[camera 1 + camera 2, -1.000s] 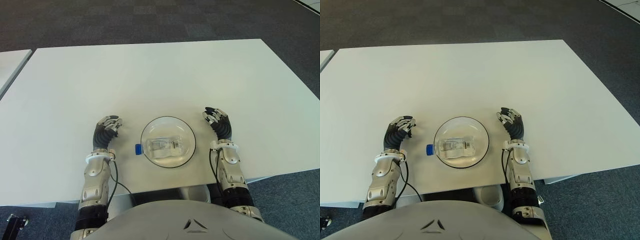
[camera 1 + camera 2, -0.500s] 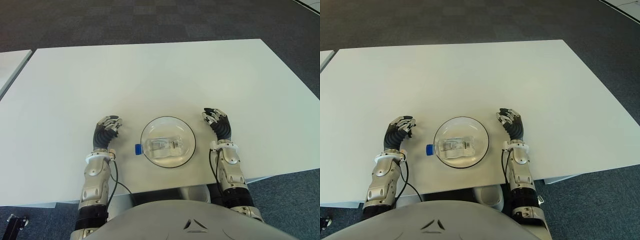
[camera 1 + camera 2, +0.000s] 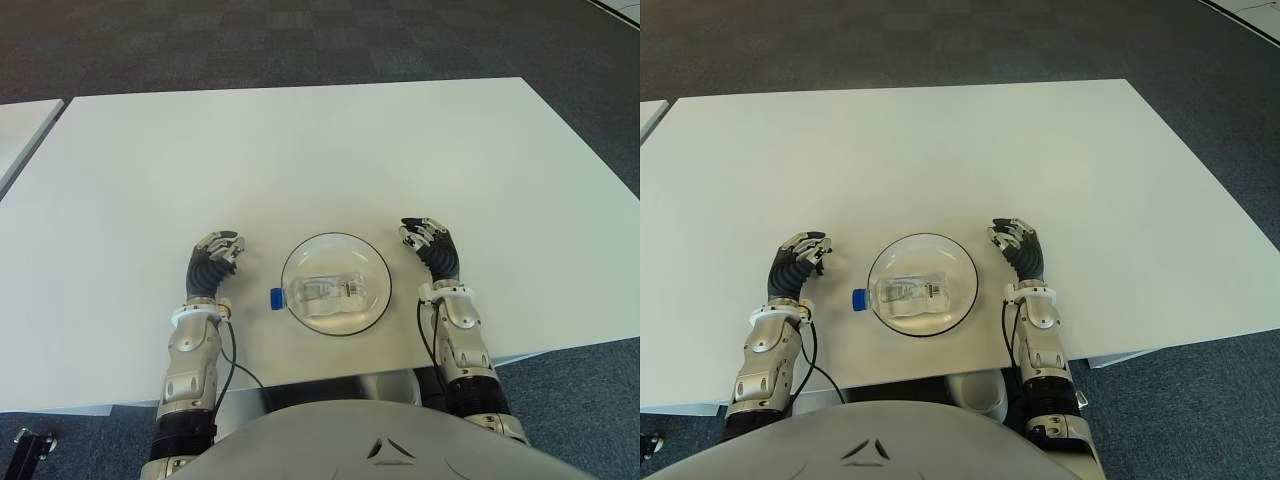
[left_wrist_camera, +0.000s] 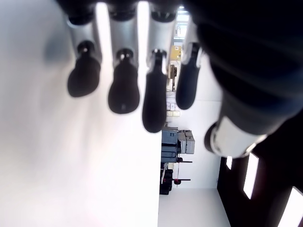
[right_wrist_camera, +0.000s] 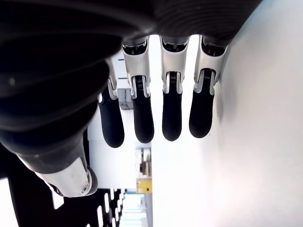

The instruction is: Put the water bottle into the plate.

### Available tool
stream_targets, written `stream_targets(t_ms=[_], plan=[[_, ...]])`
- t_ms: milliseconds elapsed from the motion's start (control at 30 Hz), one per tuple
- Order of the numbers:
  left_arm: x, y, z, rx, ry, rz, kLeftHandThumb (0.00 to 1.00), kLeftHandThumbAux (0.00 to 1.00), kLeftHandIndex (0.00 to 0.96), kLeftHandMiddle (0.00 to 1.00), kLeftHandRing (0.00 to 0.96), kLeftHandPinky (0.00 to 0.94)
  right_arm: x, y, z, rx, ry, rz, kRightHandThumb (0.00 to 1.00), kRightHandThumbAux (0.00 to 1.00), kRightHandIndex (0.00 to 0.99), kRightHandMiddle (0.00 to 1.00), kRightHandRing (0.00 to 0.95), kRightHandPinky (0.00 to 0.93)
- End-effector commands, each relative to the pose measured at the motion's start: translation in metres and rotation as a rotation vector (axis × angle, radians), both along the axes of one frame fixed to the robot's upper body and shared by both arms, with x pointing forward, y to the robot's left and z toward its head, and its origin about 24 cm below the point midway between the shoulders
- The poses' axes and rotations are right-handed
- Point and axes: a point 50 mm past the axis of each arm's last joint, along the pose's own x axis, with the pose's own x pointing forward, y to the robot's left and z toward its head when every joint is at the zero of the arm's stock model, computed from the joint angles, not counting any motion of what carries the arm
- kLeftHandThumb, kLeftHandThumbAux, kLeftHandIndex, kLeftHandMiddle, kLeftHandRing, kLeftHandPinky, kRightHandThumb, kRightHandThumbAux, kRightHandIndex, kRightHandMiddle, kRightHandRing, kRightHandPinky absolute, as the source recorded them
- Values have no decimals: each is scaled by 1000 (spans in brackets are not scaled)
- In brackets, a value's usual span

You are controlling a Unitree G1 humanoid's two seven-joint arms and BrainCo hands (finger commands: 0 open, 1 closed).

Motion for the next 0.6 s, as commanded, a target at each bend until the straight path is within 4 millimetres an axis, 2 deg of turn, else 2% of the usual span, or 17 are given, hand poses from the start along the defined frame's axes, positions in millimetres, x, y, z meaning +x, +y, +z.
stream_targets(t_ms=[33,600], plan=[[-3,-2,-6,-10,44,0,839,679,401,565,749,738,-10,1,-15,-12,104,24,698,736,424,524,545,572],[-3,-3,-5,-5,32,-5,839,678,402,564,749,740,-10,1,-12,-46,123,53,697,737,424,549,550,562]])
